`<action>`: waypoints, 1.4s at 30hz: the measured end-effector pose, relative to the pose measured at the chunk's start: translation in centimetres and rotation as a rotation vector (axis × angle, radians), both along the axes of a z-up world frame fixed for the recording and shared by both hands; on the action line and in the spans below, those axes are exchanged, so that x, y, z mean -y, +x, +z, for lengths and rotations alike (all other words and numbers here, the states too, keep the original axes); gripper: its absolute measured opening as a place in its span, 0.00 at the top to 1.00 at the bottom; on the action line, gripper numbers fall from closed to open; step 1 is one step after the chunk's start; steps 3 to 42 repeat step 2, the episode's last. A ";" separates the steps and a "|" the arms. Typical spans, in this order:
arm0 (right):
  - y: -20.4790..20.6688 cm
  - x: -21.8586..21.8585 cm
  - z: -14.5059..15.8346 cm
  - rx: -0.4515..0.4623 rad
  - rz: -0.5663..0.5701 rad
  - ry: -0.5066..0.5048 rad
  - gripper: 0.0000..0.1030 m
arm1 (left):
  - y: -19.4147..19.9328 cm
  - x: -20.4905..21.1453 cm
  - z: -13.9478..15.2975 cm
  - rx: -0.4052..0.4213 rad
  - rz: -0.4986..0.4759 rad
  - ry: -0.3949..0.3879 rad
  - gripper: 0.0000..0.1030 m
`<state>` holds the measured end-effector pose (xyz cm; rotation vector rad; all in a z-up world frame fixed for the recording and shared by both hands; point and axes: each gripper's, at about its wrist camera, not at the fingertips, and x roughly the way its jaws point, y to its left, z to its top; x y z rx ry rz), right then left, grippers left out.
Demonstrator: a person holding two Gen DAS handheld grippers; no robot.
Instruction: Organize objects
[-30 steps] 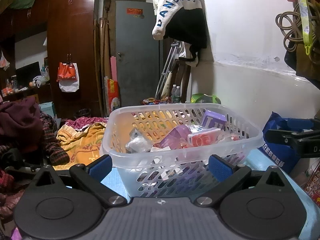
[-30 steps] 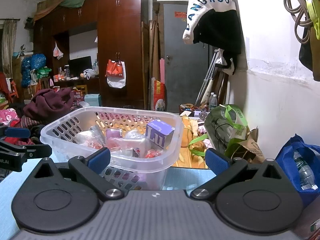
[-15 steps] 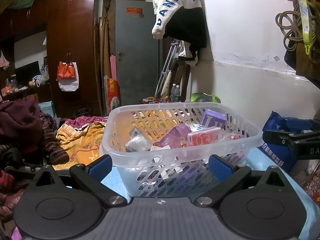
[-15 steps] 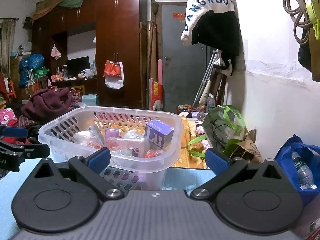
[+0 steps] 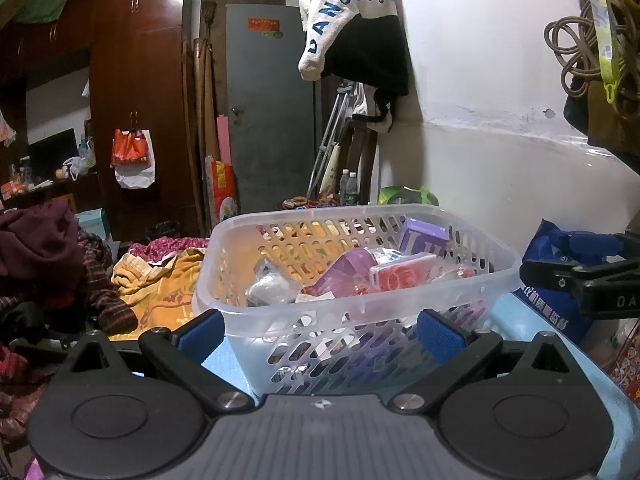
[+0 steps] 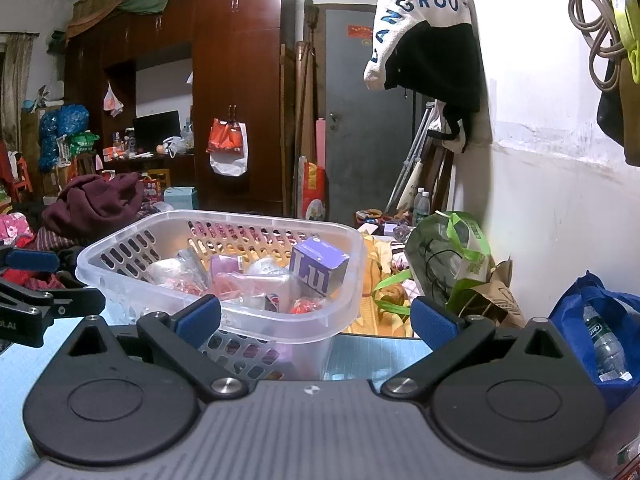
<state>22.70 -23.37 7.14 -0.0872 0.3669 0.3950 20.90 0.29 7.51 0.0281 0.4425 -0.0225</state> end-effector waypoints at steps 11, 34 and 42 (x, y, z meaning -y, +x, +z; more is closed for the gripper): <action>0.0 0.0 0.0 0.000 0.001 0.001 0.00 | 0.0 0.0 0.0 0.002 0.001 -0.001 0.00; 0.0 0.0 0.0 0.000 0.001 0.001 0.00 | 0.0 0.0 0.0 0.002 0.001 -0.001 0.00; 0.0 0.0 0.0 0.000 0.001 0.001 0.00 | 0.0 0.0 0.0 0.002 0.001 -0.001 0.00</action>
